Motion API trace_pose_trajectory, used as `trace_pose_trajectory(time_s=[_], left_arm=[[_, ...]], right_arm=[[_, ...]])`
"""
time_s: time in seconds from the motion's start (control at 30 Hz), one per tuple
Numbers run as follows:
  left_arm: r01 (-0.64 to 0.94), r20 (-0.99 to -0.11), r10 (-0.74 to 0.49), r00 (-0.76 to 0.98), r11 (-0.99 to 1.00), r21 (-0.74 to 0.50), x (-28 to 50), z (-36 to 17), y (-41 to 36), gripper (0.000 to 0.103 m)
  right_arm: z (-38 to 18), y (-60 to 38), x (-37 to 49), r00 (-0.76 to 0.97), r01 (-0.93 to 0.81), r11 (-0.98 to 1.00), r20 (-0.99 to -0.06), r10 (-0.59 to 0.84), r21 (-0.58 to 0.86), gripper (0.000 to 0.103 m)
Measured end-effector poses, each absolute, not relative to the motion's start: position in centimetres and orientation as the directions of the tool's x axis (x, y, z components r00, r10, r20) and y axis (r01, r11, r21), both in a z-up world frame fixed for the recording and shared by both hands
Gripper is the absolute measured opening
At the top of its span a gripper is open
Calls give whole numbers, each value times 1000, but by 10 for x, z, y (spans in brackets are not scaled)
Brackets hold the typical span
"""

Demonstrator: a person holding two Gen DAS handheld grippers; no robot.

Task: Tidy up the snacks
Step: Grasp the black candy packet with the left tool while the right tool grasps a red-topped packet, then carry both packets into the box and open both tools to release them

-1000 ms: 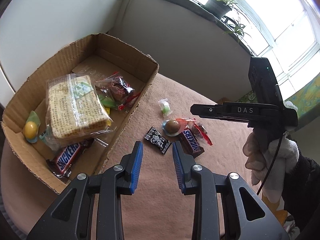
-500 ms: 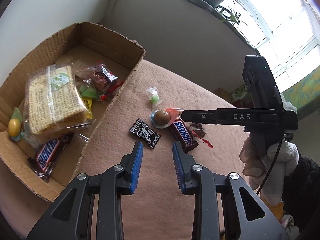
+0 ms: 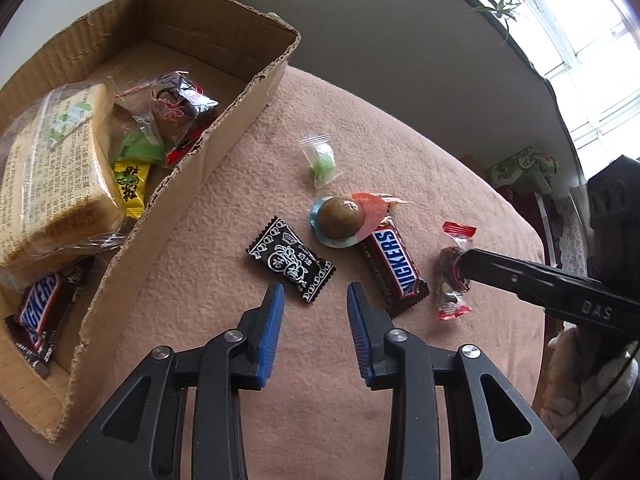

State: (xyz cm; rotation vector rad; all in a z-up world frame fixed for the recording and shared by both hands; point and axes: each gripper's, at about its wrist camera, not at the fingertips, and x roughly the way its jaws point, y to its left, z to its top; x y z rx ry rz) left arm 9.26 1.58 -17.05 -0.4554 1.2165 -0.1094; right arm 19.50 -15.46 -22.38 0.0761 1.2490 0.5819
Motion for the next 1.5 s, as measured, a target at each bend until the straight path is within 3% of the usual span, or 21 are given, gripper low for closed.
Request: trace_pose_trajectory(time_s=[0.03,0.1,0.17,0.37,0.67,0.77,0.9,0.97,1.07,1.3,1.5], left_arm=[[-170,-883,-308,355,907,-385,95,-171,16,44],[-192,-885,-296,360,904,-381,98,-172,19,47],[-206,-889,-288,356,903,-376,103,-176,22,47],[-191,-901,-253,352,923,-334,112,-180,14,47],[-86,-914,-130,384,981,-176,110,-182,-22,46],[-57,-913,-92,398,991,-124,105,-182,-29,38],[-92,-912,-108,396,983,-156,104,-183,-19,23],[-110,-908,-138,397,974,-196,103,-184,-13,23],[-115,-906,-147,398,971,-208,100,-184,-10,22],[-121,-901,-166,401,965,-232,84,-179,8,21],[-117,-897,-185,403,961,-251,55,-173,26,21]], right_arm=[[-222,-157,193,217,-365,864,-871,441,346,40],[-220,-162,190,262,-340,889,-876,404,308,59],[-223,-167,191,270,-323,896,-878,395,304,65],[-235,-171,196,282,-320,922,-907,314,220,65],[-258,-158,204,243,-324,929,-933,265,179,65],[-263,-155,205,239,-321,934,-940,242,158,65],[-266,-148,206,251,-329,936,-944,216,127,65],[-267,-146,205,256,-335,935,-944,206,114,65],[-268,-144,201,269,-335,937,-943,195,99,61],[-266,-149,192,284,-329,939,-937,205,106,39],[-264,-157,178,299,-312,941,-926,229,132,37]])
